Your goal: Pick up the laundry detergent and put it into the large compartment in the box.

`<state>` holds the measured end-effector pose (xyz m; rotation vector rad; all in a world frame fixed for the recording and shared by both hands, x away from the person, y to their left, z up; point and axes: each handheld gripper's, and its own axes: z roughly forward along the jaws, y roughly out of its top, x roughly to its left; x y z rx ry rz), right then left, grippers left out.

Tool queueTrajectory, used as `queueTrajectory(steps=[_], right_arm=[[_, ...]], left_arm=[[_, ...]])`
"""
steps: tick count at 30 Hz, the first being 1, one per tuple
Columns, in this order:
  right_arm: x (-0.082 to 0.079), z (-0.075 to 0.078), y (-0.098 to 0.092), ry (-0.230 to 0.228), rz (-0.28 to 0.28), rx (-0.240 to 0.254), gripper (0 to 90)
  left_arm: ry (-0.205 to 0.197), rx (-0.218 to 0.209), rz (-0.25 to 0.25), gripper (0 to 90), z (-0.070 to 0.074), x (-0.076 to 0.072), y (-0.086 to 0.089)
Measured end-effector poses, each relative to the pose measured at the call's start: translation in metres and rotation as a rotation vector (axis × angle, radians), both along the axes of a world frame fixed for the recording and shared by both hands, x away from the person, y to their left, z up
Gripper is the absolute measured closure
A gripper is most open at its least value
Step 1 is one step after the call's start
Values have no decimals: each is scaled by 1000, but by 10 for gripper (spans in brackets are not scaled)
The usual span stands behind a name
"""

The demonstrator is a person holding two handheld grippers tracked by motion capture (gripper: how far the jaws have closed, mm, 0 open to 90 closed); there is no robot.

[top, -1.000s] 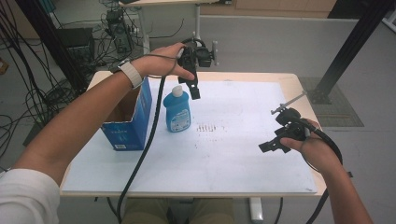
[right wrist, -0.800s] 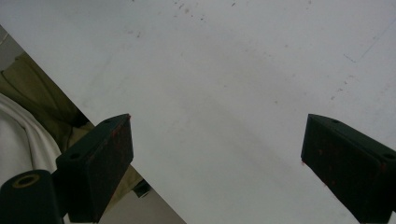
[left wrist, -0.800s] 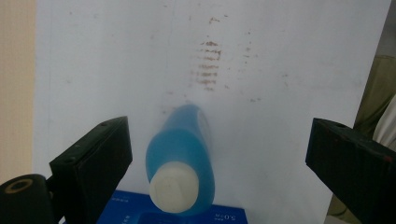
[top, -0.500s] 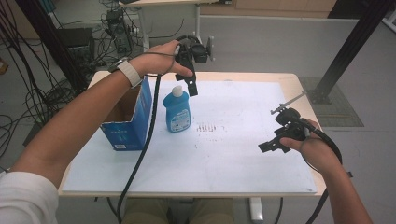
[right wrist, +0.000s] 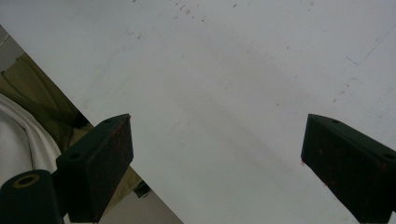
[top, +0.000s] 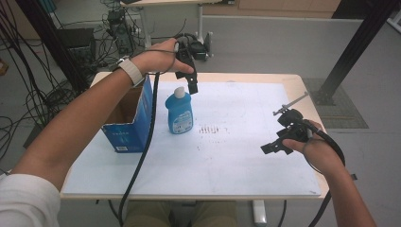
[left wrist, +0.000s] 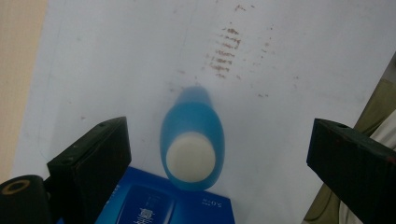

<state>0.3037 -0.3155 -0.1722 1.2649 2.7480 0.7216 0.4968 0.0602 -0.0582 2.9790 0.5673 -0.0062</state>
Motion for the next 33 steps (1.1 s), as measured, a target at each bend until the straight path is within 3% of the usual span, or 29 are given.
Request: queueTrajectory(steps=[15,18,33], right_arm=[[1,-1,-1,2,1,2,89],[1,-1,-1,4,-1,3,89],[1,0,0,0,2,2,89]], left_arm=[[26,14,39,71,-3,11,6],[30,34,41,71,-4,12,5],[53,28,65,71,-11,18,14]])
